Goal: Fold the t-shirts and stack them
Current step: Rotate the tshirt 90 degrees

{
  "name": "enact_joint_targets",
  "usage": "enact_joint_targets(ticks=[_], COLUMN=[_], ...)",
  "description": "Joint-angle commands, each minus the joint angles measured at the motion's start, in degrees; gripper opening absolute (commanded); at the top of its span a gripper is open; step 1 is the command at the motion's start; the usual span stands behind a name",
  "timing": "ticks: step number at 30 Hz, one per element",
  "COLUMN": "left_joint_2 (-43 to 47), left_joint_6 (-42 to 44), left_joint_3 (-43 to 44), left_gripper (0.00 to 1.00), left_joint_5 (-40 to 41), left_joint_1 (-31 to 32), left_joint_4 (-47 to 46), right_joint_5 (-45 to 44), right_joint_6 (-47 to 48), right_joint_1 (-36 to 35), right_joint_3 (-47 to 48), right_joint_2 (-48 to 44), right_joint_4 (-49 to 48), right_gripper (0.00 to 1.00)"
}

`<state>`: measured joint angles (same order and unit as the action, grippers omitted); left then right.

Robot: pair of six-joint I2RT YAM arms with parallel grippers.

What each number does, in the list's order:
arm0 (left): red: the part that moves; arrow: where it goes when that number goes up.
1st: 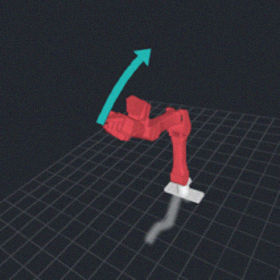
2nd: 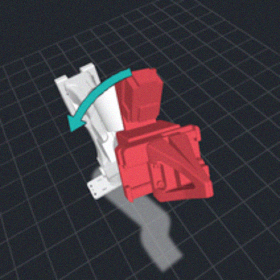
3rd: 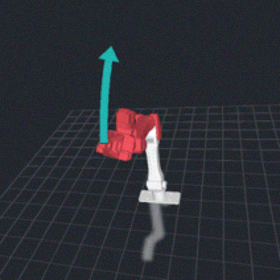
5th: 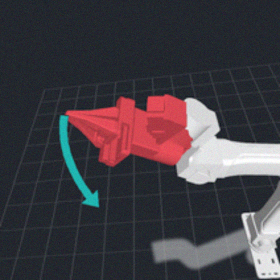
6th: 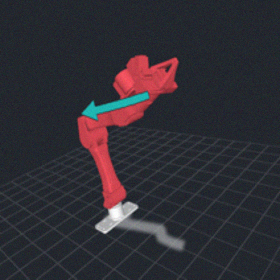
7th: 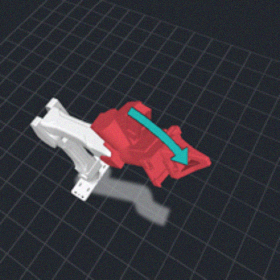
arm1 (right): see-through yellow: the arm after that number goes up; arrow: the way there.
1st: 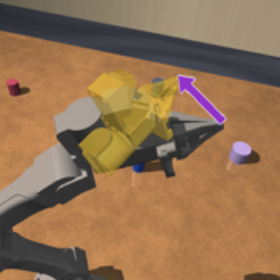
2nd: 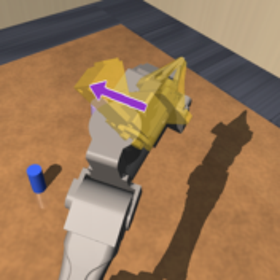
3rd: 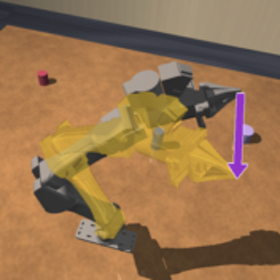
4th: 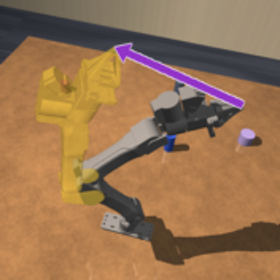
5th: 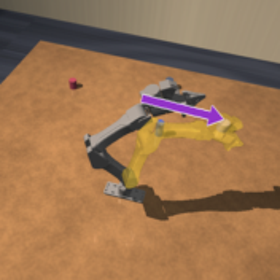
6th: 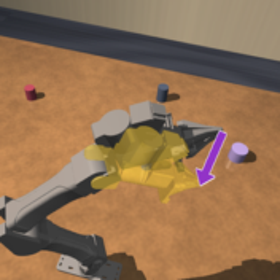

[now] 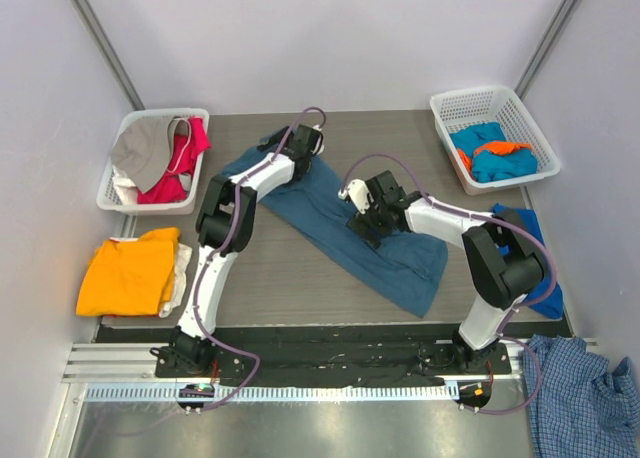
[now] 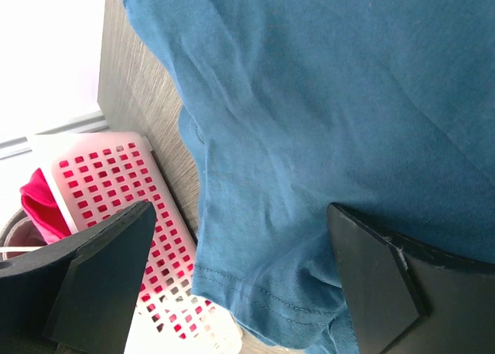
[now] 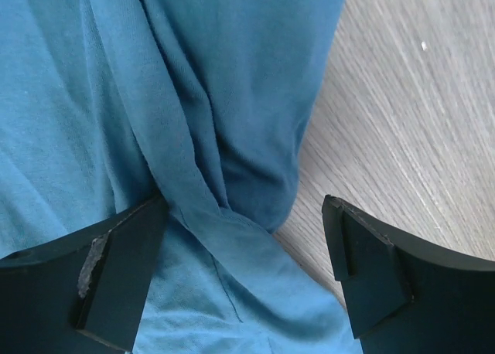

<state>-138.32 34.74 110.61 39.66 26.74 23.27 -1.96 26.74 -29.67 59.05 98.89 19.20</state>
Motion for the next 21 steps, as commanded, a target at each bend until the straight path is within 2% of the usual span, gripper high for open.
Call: enact_joint_targets(ticks=[1,13,21], left_joint_2=[-3.80,-6.17,-10.38], left_joint_6=[-2.04,-1.96,-0.20], left_joint_3=[2.24,5.05,13.05], left_gripper=[1.00,1.00,1.00], left_joint_5=[-3.36,-3.27,-3.36], left_joint_1=[0.68,1.65,3.40], left_joint_4=[4.68,3.98,3.54], right_joint_5=[1.25,3.36,3.45], right_joint_6=[0.42,-0.99,-3.54], right_joint_1=[-1.09,-3.64,-8.91], right_joint_3=[-3.14,-7.37,-5.96], right_joint_2=[-0.72,-3.43,-6.96], right_joint_4=[-1.09,0.92,4.70], right_gripper=[0.92,0.92,0.92])
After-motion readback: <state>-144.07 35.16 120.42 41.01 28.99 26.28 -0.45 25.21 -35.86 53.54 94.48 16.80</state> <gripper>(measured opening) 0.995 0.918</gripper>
